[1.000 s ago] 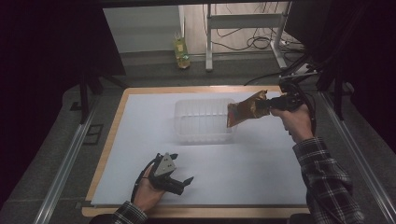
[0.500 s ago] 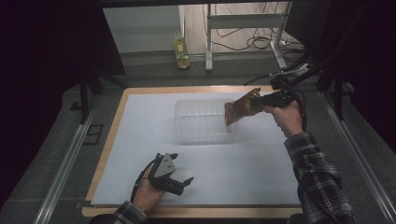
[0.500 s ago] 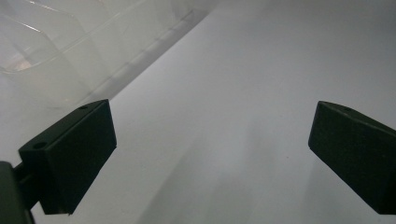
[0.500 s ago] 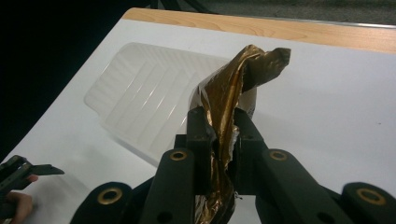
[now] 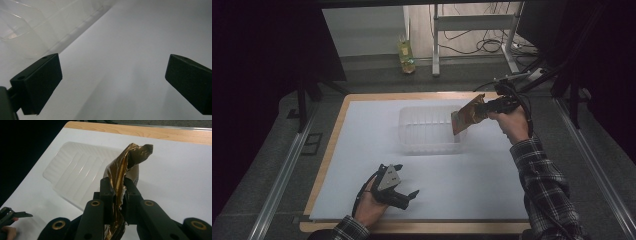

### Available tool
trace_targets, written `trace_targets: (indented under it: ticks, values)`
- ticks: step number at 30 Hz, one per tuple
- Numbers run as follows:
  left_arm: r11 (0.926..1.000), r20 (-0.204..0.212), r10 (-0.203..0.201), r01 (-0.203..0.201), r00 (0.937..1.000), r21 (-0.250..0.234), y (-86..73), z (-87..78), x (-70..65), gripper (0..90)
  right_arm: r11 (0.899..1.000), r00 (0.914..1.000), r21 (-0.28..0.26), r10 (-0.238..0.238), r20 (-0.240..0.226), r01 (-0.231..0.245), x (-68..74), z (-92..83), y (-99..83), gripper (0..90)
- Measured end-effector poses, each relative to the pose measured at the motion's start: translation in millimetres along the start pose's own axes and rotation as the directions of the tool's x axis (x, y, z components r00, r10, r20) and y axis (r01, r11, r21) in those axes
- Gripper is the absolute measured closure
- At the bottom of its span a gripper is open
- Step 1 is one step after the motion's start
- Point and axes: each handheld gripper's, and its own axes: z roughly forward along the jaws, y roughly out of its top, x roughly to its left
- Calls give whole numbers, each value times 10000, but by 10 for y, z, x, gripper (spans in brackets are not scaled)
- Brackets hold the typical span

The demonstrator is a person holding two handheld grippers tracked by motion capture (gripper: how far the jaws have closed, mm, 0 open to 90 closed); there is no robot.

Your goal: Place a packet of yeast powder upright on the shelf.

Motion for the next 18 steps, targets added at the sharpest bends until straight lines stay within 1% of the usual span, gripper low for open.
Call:
trace_targets:
  ticks: [4, 6, 9, 14, 18]
  values:
    - [10000, 25, 8, -8, 10000, -3, 1, 4, -2, 8, 10000, 10000, 13, 54, -47, -54, -3, 42, 18, 798]
    - [10000, 15, 77, -77, 10000, 4, 4, 0, -2, 8, 10000, 9999, -6, 81, -96, -81, -2, 66, 27, 797]
    - [10000, 81, -24, 24, 10000, 63, 17, -9, 2, 14, 9999, 9999, -45, 120, -122, -121, -3, 90, 37, 796]
    - [9994, 64, -180, 181, 9998, -293, 34, -50, 12, 26, 9999, 9997, -15, 150, -195, -151, 0, 151, 44, 793]
    - [9996, 58, -102, 103, 9999, -266, 23, -40, 11, 25, 9999, 9997, 60, 118, -215, -117, 30, 224, 64, 792]
